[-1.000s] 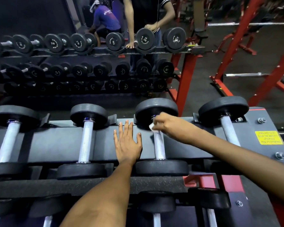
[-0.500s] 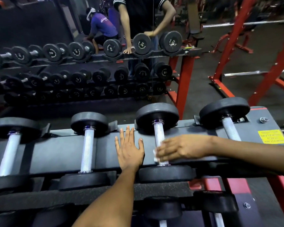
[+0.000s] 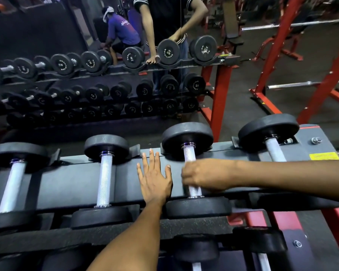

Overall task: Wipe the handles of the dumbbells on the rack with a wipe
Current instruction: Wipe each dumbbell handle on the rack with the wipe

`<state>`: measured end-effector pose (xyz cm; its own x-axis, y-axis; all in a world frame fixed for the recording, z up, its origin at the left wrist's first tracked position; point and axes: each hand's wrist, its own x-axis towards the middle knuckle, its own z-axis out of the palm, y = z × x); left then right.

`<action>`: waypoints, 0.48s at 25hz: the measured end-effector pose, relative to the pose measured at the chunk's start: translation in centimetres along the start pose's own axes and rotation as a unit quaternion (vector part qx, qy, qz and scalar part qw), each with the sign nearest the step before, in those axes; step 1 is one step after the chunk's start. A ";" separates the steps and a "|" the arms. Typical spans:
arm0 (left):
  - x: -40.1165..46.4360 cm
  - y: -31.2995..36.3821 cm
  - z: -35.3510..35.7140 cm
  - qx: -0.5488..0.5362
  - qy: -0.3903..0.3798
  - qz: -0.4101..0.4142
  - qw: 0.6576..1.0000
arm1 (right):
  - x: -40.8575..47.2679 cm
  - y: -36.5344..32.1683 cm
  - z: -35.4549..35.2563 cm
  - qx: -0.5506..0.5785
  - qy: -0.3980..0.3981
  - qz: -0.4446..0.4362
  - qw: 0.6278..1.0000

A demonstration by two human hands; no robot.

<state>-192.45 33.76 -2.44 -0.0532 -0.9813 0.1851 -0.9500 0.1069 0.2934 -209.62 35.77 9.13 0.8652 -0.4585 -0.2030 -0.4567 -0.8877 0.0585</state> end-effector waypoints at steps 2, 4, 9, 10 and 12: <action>0.1 0.0 0.0 -0.006 -0.004 -0.003 1.000 | 1.3 -0.8 -1.1 0.032 -0.130 -0.003 0.991; 0.0 0.1 0.0 -0.008 -0.005 -0.004 1.000 | 2.4 0.8 -2.5 -0.037 -0.111 0.114 0.986; 0.2 -0.1 0.1 -0.005 -0.008 -0.008 1.000 | 5.4 -2.0 -1.9 0.076 -0.345 0.130 0.926; 0.2 -0.1 0.1 -0.005 -0.008 -0.007 1.000 | 5.4 -2.1 -1.9 0.085 -0.333 0.136 0.929; 0.2 0.0 0.1 -0.012 -0.003 -0.008 1.000 | 4.0 -1.9 -2.0 0.111 -0.238 0.124 0.957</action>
<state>-192.44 33.59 -2.48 -0.0398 -0.9839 0.1741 -0.9430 0.0946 0.3192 -204.86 35.52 10.14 0.5567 -0.5363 -0.6344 -0.7146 -0.6986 -0.0365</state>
